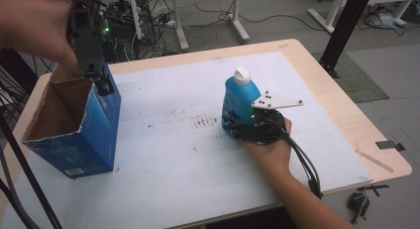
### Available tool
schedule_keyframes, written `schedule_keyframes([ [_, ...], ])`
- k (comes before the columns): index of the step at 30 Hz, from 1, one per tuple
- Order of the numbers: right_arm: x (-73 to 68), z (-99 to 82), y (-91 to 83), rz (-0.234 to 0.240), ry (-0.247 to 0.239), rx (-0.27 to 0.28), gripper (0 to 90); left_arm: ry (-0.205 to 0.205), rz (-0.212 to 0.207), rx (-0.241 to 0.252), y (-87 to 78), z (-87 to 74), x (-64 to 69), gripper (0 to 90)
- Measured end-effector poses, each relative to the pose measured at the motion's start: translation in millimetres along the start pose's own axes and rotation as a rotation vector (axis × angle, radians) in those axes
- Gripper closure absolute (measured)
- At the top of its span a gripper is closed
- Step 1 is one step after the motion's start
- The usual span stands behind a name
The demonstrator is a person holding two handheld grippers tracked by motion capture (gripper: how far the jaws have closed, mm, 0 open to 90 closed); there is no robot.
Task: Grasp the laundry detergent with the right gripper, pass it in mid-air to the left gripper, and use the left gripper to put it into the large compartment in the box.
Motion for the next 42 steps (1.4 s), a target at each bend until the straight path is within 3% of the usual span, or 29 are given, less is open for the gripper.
schedule_keyframes([
  [29,-2.1,0.2,-0.8,-0.047,-0.028,0.009,44.8,0.003,0.0,-0.001,0.4,1.7,0.7,1.7],
  [42,-2.4,1.1,-2.5,-0.027,-0.039,0.004,45.5,0.002,0.003,0.006,-1.0,2.5,4.8,1.7],
])
Point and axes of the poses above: each handheld gripper's, and its own axes: y roughly forward along the jaws, z roughly out of its top, x roughly to its right, the point moved 1 cm from there along y, roughly forward along the jaws, and after that the axes turned 10 degrees about -y, right-handed, at the moved point
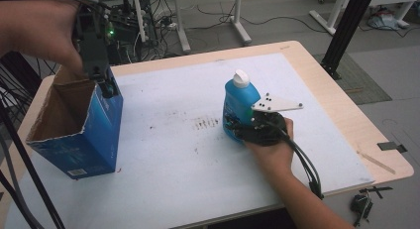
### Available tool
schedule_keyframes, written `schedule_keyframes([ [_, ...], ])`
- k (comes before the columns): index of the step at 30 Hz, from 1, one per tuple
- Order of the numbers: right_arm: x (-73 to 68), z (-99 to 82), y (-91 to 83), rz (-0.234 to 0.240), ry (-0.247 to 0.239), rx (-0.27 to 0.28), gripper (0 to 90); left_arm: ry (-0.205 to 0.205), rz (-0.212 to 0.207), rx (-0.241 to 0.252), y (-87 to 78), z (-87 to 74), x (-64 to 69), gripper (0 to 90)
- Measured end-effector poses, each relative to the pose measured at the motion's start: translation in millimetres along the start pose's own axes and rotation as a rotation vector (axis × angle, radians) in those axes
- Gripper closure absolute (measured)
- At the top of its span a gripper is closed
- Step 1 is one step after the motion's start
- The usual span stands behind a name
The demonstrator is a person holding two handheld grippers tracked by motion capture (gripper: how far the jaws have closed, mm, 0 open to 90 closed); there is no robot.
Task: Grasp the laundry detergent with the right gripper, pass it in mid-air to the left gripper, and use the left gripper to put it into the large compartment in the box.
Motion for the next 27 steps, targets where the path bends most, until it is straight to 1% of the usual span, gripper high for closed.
schedule_keyframes([
  [4,-1.1,1.1,-2.2,0.017,-0.008,-0.002,45.4,-0.001,0.001,0.0,-0.2,0.1,0.5,1.7],
  [6,-1.3,4.0,-5.0,0.034,-0.017,-0.002,45.4,0.001,0.0,-0.004,-0.5,0.6,0.9,1.7],
  [7,-1.3,4.0,-5.0,0.034,-0.017,-0.002,45.4,0.001,0.0,-0.004,-0.5,0.6,0.9,1.7],
  [8,-1.2,6.7,-7.0,0.052,-0.021,-0.003,45.4,0.005,0.002,-0.006,-0.7,1.3,1.2,1.7],
  [9,-1.2,6.7,-7.0,0.052,-0.021,-0.003,45.4,0.005,0.002,-0.006,-0.7,1.3,1.2,1.7],
  [13,-0.5,13.0,-12.0,0.094,-0.032,-0.004,45.2,0.007,0.003,-0.008,-0.6,2.6,2.4,1.7],
  [15,-0.5,14.5,-12.9,0.102,-0.037,-0.005,45.1,0.007,0.002,-0.007,-0.5,3.5,3.6,1.7],
  [16,-0.6,16.3,-13.7,0.115,-0.042,-0.007,45.1,0.01,0.003,-0.003,-0.3,4.0,4.3,1.7],
  [17,-1.1,20.8,-15.4,0.136,-0.059,0.0,45.1,0.011,0.003,-0.009,-0.6,4.6,5.1,1.7],
  [18,-1.1,20.8,-15.4,0.136,-0.059,0.0,45.1,0.017,0.004,-0.009,-0.7,5.3,5.6,1.7],
  [22,-2.2,32.2,-19.3,0.187,-0.073,0.021,45.0,0.024,0.005,-0.011,-1.0,7.4,8.9,1.7],
  [23,-2.7,35.5,-20.4,0.203,-0.073,0.024,45.1,0.025,0.004,-0.01,-1.1,7.9,9.8,1.7],
  [24,-3.8,42.2,-21.5,0.236,-0.085,0.028,45.0,0.032,0.004,-0.005,-1.5,8.9,11.4,1.7],
  [25,-3.8,42.2,-21.5,0.236,-0.085,0.028,45.0,0.032,0.004,-0.005,-1.5,8.9,11.4,1.7],
  [27,-5.9,48.4,-22.6,0.276,-0.11,0.029,45.0,0.038,0.001,-0.007,-1.9,10.0,13.0,1.7],
])
Point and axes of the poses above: each handheld gripper's, and its own axes: y roughly forward along the jaws, z roughly out of its top, x roughly to its right, the point moved 1 cm from there along y, roughly forward along the jaws, and after that the axes turned 10 degrees about -y, right-handed, at the moved point
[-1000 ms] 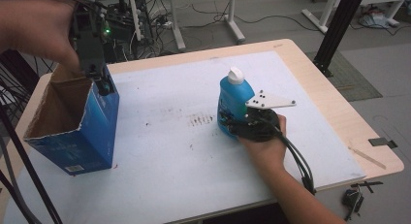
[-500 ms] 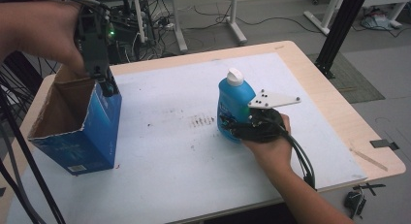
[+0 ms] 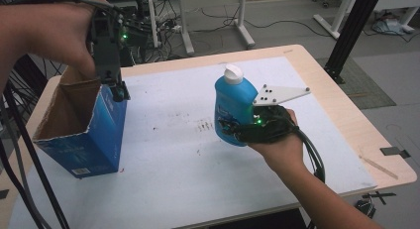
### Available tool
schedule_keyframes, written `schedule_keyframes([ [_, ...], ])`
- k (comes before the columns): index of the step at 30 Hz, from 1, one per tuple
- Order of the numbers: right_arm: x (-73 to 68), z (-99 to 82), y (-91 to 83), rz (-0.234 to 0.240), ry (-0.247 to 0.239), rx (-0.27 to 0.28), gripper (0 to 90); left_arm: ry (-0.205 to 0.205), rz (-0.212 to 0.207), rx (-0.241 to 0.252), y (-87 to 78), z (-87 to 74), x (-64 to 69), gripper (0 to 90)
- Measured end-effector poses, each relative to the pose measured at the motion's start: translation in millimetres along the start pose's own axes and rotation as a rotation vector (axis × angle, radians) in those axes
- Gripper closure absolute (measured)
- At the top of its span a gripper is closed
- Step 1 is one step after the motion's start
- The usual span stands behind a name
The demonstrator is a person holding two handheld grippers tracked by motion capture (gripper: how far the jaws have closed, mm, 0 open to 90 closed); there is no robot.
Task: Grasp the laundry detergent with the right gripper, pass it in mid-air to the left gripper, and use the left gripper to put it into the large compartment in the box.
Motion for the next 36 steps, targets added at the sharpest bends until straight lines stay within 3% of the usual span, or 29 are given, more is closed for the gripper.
schedule_keyframes([
  [2,-3.3,8.5,0.7,0.058,-0.036,-0.001,45.0,0.006,-0.002,-0.001,0.4,1.2,1.4,1.7],
  [3,-3.3,8.5,0.7,0.058,-0.036,-0.001,45.0,0.008,0.0,-0.004,0.4,2.0,2.1,1.7],
  [8,-10.2,18.6,4.4,0.148,-0.08,-0.001,45.0,0.026,-0.004,-0.005,1.7,6.3,6.6,1.7],
  [9,-12.7,21.5,6.6,0.183,-0.095,0.002,45.0,0.03,-0.005,-0.007,2.0,7.4,7.9,1.7],
  [12,-15.7,24.2,8.4,0.213,-0.11,0.0,44.9,0.037,-0.01,-0.002,3.6,10.2,12.4,1.7],
  [16,-20.0,28.4,14.6,0.289,-0.141,0.01,44.9,0.067,-0.014,0.002,6.1,15.5,18.5,1.7],
  [18,-20.7,28.7,16.0,0.3,-0.144,0.013,44.9,0.074,-0.023,0.008,8.5,18.2,22.9,1.7],
  [24,-27.8,29.1,27.1,0.404,-0.184,0.032,44.8,0.127,-0.04,0.017,16.5,30.7,37.0,1.7],
  [36,-39.6,34.9,44.0,0.507,-0.207,0.045,44.7,0.165,-0.05,0.038,28.0,44.3,54.6,1.7],
])
Point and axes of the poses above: each handheld gripper's, and its own axes: y roughly forward along the jaws, z roughly out of its top, x roughly to its right, the point moved 1 cm from there along y, roughly forward along the jaws, and after that the axes turned 10 degrees about -y, right-handed, at the moved point
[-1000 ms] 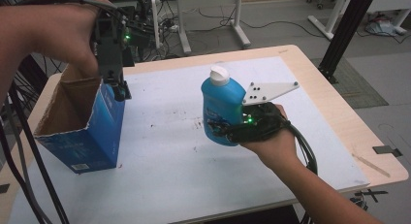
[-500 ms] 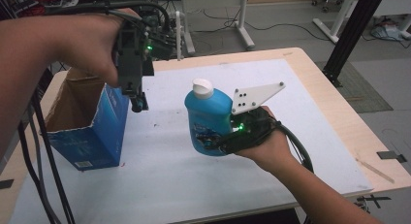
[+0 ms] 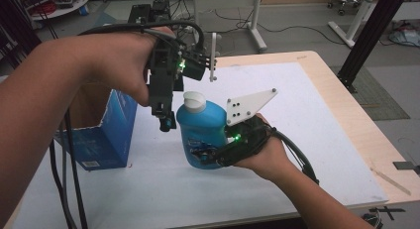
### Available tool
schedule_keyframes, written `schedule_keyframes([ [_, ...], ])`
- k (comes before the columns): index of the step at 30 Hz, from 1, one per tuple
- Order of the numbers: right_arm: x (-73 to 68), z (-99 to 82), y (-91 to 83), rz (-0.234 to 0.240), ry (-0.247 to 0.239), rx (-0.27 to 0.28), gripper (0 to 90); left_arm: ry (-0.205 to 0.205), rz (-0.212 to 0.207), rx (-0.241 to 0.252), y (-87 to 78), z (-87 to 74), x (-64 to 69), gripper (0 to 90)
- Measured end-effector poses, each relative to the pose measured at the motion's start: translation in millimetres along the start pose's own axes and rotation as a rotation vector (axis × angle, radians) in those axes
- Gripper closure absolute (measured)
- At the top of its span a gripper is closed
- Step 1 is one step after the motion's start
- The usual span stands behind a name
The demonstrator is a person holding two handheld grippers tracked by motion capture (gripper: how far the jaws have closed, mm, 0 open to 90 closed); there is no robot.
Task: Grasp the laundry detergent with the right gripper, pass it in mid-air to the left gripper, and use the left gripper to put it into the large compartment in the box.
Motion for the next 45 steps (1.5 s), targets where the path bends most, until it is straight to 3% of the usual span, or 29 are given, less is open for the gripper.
schedule_keyframes([
  [15,7.4,6.6,15.5,0.042,-0.002,-0.006,44.7,0.025,0.006,0.009,4.1,8.7,10.6,1.7],
  [20,9.4,10.9,20.7,0.047,0.0,0.005,44.7,0.015,0.006,0.025,7.3,8.6,13.5,1.7],
  [45,12.9,14.8,24.2,0.05,-0.008,0.016,44.8,-0.011,0.05,0.017,11.1,11.0,17.3,3.2],
])
Point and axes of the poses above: each handheld gripper's, and its own axes: y roughly forward along the jaws, z roughly out of its top, x roughly to its right, the point moved 1 cm from there along y, roughly forward along the jaws, and after that the axes turned 10 degrees about -y, right-handed, at the moved point
